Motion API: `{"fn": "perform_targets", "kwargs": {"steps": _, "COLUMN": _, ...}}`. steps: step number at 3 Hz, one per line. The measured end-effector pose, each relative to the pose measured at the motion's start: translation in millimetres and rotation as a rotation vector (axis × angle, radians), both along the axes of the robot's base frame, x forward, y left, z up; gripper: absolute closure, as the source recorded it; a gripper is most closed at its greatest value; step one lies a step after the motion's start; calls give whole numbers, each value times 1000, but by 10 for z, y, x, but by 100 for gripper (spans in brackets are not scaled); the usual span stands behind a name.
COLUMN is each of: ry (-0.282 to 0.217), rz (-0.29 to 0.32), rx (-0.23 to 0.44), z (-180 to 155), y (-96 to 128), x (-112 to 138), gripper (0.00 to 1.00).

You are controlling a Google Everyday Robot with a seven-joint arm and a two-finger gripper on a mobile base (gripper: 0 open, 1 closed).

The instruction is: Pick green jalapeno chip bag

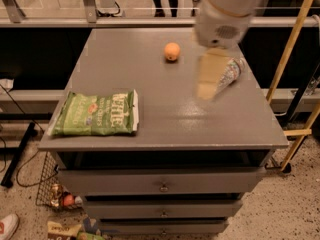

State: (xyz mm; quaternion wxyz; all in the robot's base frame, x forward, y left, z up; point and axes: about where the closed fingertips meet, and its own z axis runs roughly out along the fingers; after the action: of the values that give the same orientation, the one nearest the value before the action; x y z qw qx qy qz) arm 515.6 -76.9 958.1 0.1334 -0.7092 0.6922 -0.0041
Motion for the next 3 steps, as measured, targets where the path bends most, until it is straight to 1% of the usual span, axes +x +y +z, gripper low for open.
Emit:
{"fn": "perform_targets", "kwargs": {"steps": 1, "ry": 60, "rz": 120, "rx": 37, "z": -345, "y": 802, "x": 336, "gripper": 0}}
{"fn": "perform_targets", "kwargs": {"steps": 2, "ry": 47, "rz": 112, "rx": 40, "z": -312, "y": 765, "x": 327, "gripper": 0}}
{"fn": "perform_targets", "kwargs": {"steps": 3, "ry": 55, "rz": 213, "rx": 6, "z": -491, "y": 1043, "x": 450, "gripper": 0}}
